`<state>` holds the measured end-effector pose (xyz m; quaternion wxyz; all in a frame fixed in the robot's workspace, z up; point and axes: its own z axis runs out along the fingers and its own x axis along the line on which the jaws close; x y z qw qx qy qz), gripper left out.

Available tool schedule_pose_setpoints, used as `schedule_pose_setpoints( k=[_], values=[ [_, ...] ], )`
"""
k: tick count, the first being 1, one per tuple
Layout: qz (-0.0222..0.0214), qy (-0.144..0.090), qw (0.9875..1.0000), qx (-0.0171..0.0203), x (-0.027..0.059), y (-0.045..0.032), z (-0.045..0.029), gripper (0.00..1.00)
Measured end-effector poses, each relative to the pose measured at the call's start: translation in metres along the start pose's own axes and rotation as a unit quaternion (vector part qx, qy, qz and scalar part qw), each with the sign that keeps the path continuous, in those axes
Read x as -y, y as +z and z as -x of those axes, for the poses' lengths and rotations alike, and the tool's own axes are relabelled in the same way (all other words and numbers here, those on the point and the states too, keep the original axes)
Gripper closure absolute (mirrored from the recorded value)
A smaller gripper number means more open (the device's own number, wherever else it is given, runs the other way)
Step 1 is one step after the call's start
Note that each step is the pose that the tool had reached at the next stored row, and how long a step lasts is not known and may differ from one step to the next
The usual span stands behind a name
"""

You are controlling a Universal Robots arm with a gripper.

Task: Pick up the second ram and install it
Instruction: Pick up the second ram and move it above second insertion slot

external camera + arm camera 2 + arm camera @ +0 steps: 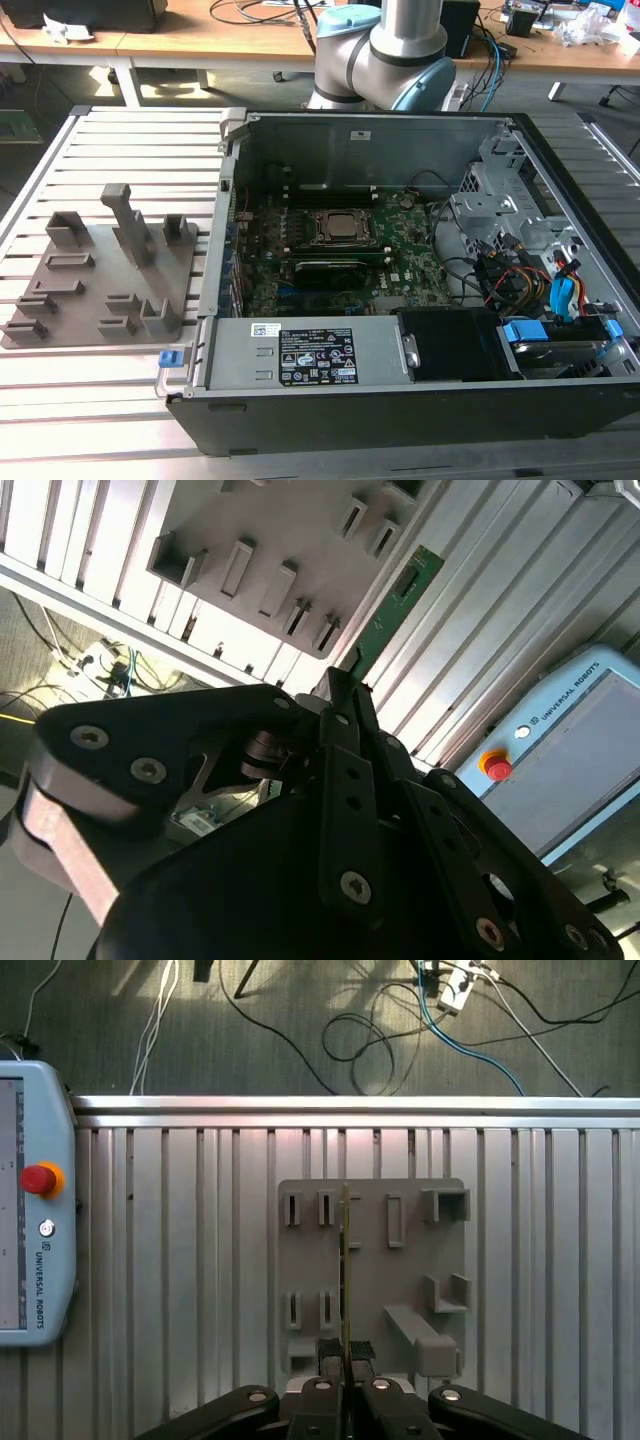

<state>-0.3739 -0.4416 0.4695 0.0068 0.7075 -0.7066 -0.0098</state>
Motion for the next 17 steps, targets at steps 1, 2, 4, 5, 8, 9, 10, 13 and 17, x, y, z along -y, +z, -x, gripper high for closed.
schedule_pose_setpoints(
  k=[1,2,4,5,8,9,10,13,17],
  values=[
    [0.0000,0.000,1.0000,0.0000,0.0000,-0.0027,0.0000,0.86],
    [0.0000,0.000,1.0000,0.0000,0.0000,-0.0065,0.0000,0.86],
    [0.0000,0.000,1.0000,0.0000,-0.0001,-0.0159,0.0001,0.86],
    [0.0000,0.000,1.0000,0.0000,-0.0001,-0.0193,0.0001,0.86],
    [0.0000,0.000,1.0000,0.0000,-0.0002,-0.0302,0.0002,0.86],
    [0.0001,0.000,1.0000,0.0000,-0.0003,-0.0349,0.0002,0.86],
    [0.0000,0.000,1.0000,0.0000,-0.0004,-0.0368,0.0002,0.86],
    [0.0000,0.000,1.0000,0.0011,-0.0004,-0.0368,0.0001,0.86],
    [0.0000,0.000,0.9998,0.0196,-0.0004,-0.0368,0.0002,0.86]
  ],
)
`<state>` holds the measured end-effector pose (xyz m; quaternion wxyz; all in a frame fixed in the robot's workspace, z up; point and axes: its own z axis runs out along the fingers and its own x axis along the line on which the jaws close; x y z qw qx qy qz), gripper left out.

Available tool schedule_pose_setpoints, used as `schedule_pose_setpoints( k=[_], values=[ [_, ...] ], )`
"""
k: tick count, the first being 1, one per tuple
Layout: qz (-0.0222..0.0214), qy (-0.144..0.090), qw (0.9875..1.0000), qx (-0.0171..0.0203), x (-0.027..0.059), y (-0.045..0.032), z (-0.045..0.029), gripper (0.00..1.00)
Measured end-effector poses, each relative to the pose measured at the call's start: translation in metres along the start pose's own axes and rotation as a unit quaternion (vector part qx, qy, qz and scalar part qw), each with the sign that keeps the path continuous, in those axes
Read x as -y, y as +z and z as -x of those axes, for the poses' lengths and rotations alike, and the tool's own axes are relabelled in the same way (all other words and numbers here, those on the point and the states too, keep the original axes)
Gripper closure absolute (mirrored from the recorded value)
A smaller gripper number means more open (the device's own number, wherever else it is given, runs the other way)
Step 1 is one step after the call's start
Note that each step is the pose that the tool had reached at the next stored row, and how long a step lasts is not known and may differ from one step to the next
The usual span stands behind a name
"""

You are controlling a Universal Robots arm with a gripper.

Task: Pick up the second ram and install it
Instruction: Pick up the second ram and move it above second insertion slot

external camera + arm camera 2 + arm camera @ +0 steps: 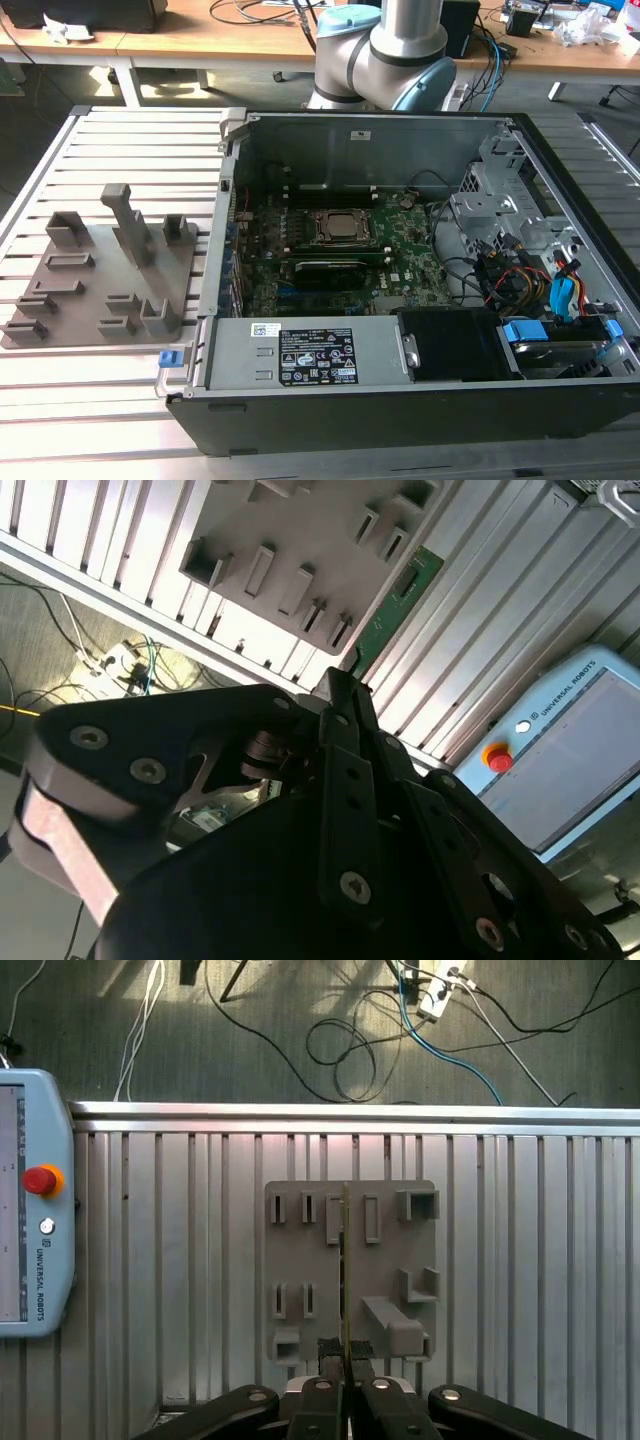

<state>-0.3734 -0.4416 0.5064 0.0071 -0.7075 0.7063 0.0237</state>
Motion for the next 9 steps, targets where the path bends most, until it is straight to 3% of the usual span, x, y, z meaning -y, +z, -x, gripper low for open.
schedule_pose_setpoints(
  k=[3,6,9],
  values=[
    [0.0000,0.000,1.0000,-0.0003,0.0008,0.0000,-0.0001,0.86],
    [0.0000,0.000,1.0000,-0.0012,0.0086,-0.0001,0.0000,0.86],
    [0.0002,0.000,1.0000,-0.0046,0.0276,-0.0001,0.0004,0.86]
  ],
)
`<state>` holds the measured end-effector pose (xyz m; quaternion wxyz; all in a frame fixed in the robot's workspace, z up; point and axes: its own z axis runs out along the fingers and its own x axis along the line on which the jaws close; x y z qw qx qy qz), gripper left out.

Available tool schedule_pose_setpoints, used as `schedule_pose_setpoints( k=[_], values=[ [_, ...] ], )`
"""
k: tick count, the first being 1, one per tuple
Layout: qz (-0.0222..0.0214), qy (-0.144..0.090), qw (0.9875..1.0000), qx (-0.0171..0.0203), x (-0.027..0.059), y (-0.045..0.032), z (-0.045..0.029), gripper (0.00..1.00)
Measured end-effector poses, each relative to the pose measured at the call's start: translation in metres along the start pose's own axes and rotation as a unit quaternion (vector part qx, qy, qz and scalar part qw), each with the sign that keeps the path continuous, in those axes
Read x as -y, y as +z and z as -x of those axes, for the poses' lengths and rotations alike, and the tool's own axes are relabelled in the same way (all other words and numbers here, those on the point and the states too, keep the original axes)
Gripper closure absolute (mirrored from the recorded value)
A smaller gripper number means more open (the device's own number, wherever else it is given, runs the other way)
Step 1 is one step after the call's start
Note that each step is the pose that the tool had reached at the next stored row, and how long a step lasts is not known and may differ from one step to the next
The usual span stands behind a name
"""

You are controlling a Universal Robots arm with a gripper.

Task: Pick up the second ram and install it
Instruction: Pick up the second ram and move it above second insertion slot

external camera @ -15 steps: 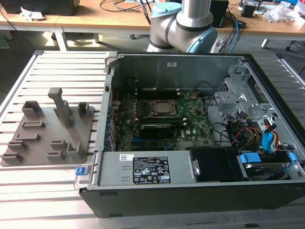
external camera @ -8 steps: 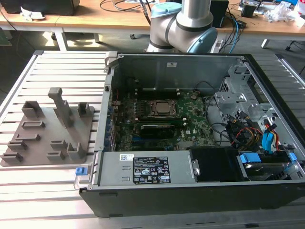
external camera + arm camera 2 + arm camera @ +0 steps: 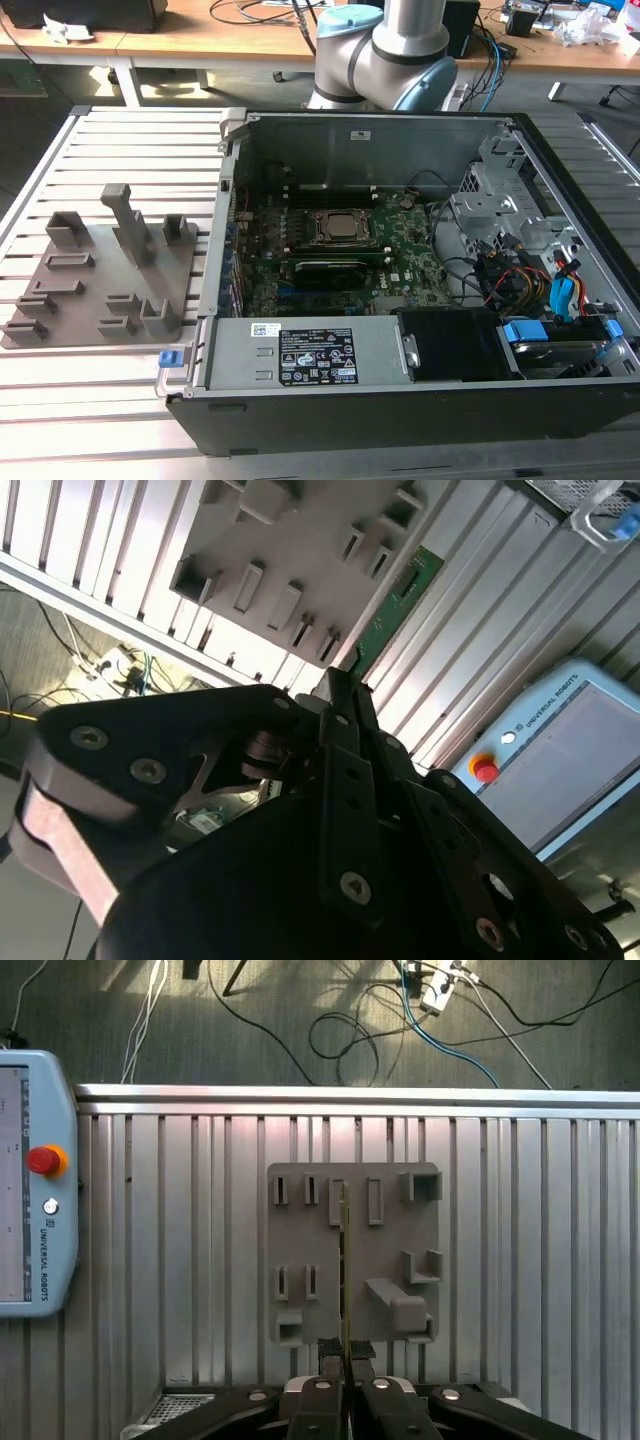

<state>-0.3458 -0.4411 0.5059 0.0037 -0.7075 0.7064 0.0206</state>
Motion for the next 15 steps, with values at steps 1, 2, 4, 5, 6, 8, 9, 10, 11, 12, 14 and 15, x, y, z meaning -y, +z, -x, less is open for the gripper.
schedule_pose_setpoints(
  k=[1,2,4,5,6,8,9,10,11,12,14,15],
  values=[
    [0.0001,0.000,1.0000,-0.0012,0.0077,0.0001,0.0003,0.86],
    [0.0002,0.000,1.0000,-0.0021,0.0156,0.0002,0.0006,0.86],
    [0.0003,0.000,1.0000,-0.0036,0.0310,0.0005,0.0010,0.86],
    [0.0004,0.000,1.0000,-0.0044,0.0408,0.0009,0.0013,0.86],
    [0.0006,0.000,1.0000,-0.0051,0.0488,0.0010,0.0018,0.86],
    [0.0007,0.000,1.0000,-0.0070,0.0628,0.0014,0.0039,0.86],
    [0.0008,0.000,1.0000,-0.0083,0.0696,0.0014,0.0052,0.86],
    [0.0008,0.000,1.0000,-0.0095,0.0772,0.0016,0.0067,0.86],
    [0.0009,0.000,0.9999,-0.0108,0.0842,0.0017,0.0080,0.86],
    [0.0010,0.000,0.9999,-0.0117,0.0899,0.0018,0.0090,0.86],
    [0.0012,0.000,0.9999,-0.0126,0.1037,0.0024,0.0107,0.86],
    [0.0013,0.000,0.9999,-0.0129,0.1081,0.0027,0.0112,0.86]
  ],
)
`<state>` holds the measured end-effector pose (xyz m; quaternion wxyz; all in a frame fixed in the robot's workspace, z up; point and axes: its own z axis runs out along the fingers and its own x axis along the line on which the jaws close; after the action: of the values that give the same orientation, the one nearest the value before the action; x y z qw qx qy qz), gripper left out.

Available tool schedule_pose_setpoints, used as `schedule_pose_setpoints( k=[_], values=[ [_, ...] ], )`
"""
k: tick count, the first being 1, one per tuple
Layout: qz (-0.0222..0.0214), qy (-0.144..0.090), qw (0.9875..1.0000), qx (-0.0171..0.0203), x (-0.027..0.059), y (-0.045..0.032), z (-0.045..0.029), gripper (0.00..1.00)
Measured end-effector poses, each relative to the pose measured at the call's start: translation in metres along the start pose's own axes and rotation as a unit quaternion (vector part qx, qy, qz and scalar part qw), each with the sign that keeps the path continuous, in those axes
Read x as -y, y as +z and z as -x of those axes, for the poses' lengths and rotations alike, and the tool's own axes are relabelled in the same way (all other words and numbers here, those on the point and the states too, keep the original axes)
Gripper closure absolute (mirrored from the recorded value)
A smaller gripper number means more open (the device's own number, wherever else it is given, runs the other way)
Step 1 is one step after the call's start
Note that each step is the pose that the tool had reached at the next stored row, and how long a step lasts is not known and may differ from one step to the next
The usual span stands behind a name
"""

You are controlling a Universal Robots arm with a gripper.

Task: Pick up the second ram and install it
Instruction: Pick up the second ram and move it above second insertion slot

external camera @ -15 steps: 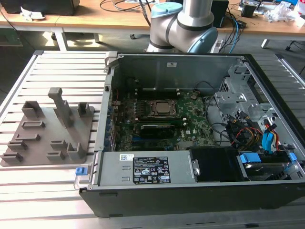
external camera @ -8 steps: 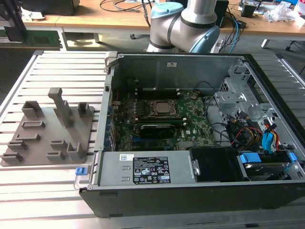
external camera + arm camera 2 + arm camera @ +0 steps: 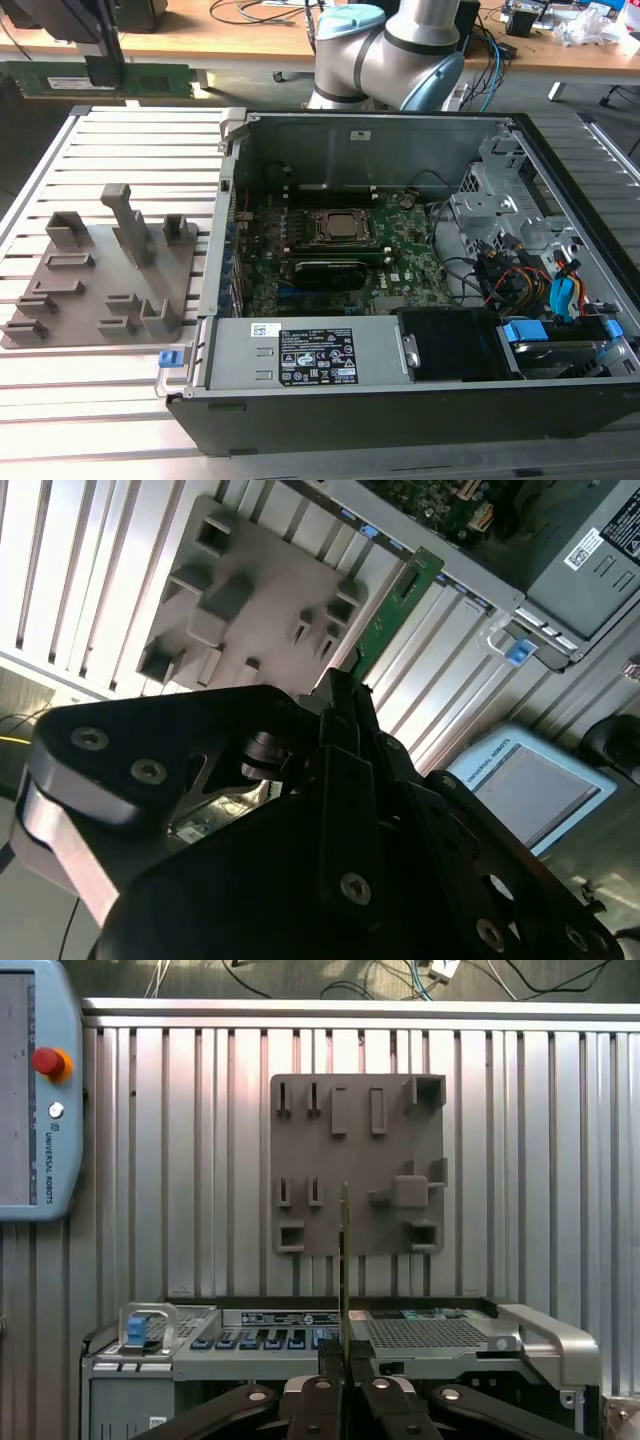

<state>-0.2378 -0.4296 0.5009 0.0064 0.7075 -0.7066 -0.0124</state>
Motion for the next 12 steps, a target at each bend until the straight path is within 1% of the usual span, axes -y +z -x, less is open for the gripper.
schedule_pose_setpoints(
  k=[1,3,4,6,8,11,12],
  values=[
    [0.0001,0.000,1.0000,-0.0002,0.0027,0.0003,0.0003,0.86],
    [0.0006,0.000,1.0000,-0.0010,0.0143,0.0013,0.0018,0.86],
    [0.0006,0.000,1.0000,-0.0011,0.0173,0.0016,0.0022,0.86],
    [0.0011,0.000,1.0000,-0.0015,0.0267,0.0025,0.0036,0.86],
    [0.0018,0.000,1.0000,-0.0021,0.0398,0.0040,0.0054,0.86],
    [0.0032,0.000,1.0000,-0.0032,0.0630,0.0070,0.0081,0.86],
    [0.0035,0.000,1.0000,-0.0034,0.0668,0.0075,0.0084,0.86]
  ],
)
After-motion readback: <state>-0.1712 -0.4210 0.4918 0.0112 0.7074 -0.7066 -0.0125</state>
